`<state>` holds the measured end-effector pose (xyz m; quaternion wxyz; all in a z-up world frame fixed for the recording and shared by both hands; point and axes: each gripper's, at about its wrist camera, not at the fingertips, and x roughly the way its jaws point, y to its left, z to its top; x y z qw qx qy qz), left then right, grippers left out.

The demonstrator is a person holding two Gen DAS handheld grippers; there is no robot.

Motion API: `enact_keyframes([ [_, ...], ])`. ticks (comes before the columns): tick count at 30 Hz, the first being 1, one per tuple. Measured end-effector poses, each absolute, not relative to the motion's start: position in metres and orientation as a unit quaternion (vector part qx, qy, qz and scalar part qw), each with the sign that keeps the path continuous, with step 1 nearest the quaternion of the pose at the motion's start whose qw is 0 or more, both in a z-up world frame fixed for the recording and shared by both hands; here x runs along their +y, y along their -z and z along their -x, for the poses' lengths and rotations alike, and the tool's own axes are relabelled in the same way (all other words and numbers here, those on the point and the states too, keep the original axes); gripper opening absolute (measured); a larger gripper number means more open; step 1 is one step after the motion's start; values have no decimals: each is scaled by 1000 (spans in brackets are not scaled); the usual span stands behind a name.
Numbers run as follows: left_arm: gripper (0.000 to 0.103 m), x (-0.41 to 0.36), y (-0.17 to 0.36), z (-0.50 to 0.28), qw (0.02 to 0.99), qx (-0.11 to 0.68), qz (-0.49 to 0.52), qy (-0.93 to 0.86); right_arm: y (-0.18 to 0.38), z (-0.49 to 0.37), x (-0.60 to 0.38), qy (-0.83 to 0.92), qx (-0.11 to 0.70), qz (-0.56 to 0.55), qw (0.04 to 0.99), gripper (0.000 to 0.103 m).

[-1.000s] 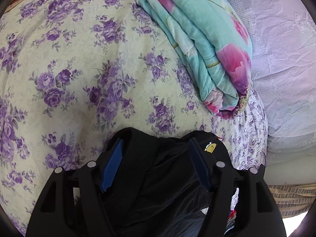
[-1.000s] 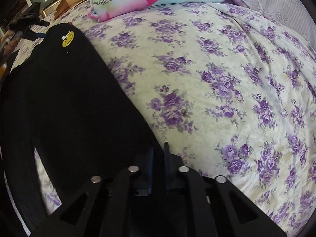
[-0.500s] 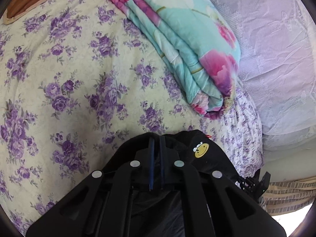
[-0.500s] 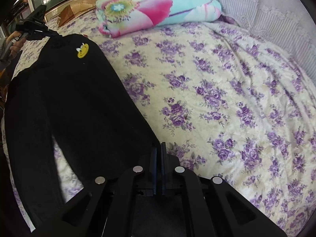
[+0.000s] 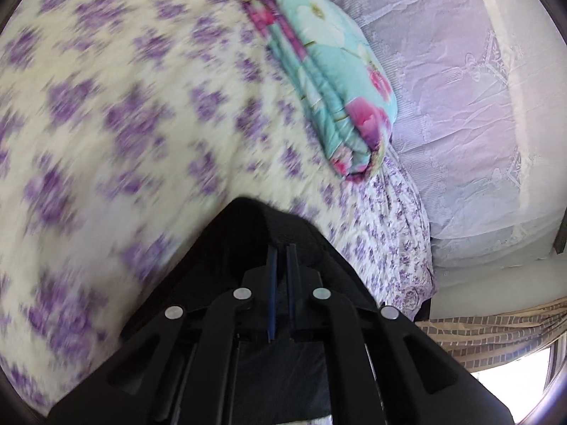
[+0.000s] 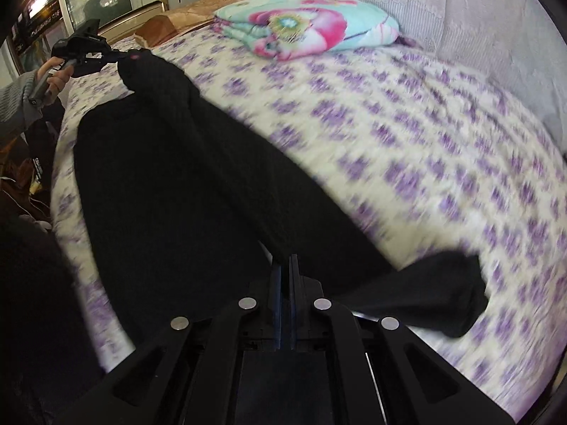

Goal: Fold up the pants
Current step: 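Lay the pants flat on the bed and open both tools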

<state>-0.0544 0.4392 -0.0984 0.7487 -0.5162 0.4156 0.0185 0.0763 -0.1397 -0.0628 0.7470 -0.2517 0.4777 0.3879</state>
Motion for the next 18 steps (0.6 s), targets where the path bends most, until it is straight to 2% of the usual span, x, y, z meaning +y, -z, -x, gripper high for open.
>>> enact_keyframes([
  [7,3,437,135,115,722,425,544,-44,103,-2,-148,-373,514,214,742,3],
  [15,3,444,118,143,725,395,564,-23,90,19,-150,-371,500,204,756,3],
  [17,9,431,119,142,716,411,564,-10,90,19,-149,-366,499,201,759,3],
  [18,23,421,121,141,710,420,565,-3,89,20,-150,-364,498,198,762,3],
])
